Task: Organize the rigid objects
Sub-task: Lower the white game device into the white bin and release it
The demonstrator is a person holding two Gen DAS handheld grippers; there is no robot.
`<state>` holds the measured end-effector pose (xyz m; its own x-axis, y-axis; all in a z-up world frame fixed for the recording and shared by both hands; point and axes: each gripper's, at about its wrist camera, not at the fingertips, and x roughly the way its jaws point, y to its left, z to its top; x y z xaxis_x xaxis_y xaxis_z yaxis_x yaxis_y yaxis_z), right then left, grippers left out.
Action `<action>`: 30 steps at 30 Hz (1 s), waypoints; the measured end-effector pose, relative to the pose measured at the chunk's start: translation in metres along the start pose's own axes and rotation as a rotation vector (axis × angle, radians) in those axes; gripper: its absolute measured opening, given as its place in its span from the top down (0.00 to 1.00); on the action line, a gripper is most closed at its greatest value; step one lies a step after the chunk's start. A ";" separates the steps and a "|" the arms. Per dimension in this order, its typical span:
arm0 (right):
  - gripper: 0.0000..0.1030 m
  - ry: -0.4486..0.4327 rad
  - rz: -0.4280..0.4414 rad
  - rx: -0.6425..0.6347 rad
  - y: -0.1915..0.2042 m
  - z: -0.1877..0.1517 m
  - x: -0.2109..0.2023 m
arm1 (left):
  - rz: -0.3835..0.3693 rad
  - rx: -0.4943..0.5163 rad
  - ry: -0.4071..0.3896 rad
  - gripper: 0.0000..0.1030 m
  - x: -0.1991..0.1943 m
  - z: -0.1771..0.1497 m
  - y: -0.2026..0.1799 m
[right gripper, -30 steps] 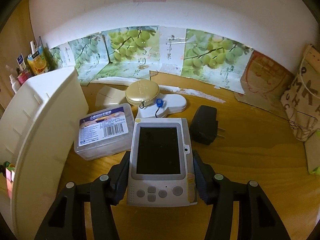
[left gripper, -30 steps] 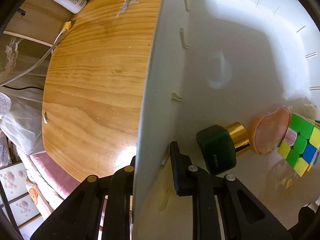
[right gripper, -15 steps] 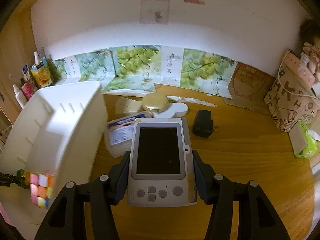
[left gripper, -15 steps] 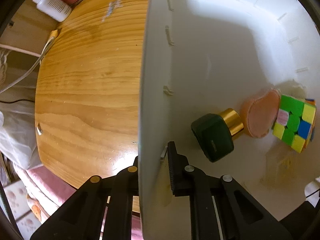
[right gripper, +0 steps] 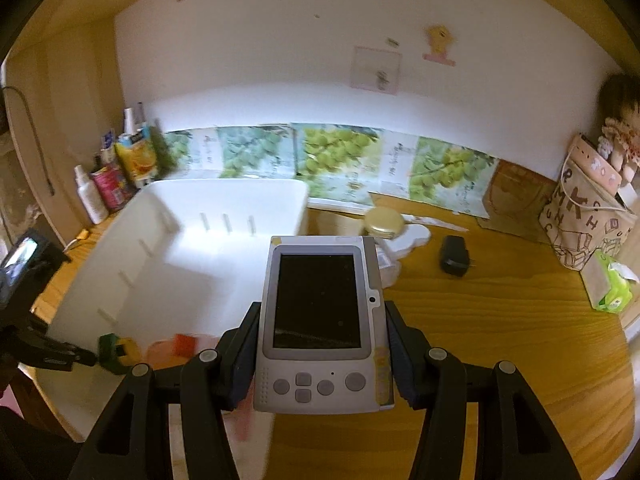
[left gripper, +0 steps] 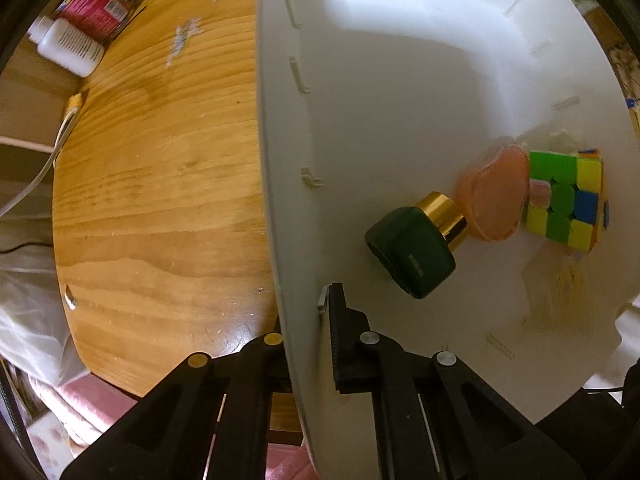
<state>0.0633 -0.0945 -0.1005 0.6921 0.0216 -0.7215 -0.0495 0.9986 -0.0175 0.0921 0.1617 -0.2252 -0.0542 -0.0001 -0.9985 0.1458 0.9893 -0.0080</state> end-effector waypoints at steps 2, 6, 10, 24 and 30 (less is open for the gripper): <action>0.45 -0.010 0.003 -0.008 0.010 -0.002 -0.006 | -0.009 0.018 -0.004 0.93 -0.002 0.001 -0.002; 0.45 -0.032 0.009 -0.028 0.031 -0.006 -0.018 | -0.019 0.056 -0.015 0.93 -0.004 0.001 -0.003; 0.45 -0.045 0.013 -0.043 0.047 -0.007 -0.025 | -0.027 0.079 -0.019 0.93 -0.005 0.000 0.000; 0.45 -0.050 0.026 -0.047 0.082 -0.023 -0.034 | -0.062 0.120 -0.010 0.93 -0.008 0.001 0.008; 0.45 -0.041 0.044 -0.044 0.089 -0.026 -0.030 | -0.062 0.137 -0.008 0.93 -0.011 0.001 0.003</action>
<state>0.0192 -0.0072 -0.0985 0.7173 0.0679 -0.6934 -0.1110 0.9937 -0.0176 0.0939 0.1643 -0.2139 -0.0593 -0.0626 -0.9963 0.2760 0.9581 -0.0766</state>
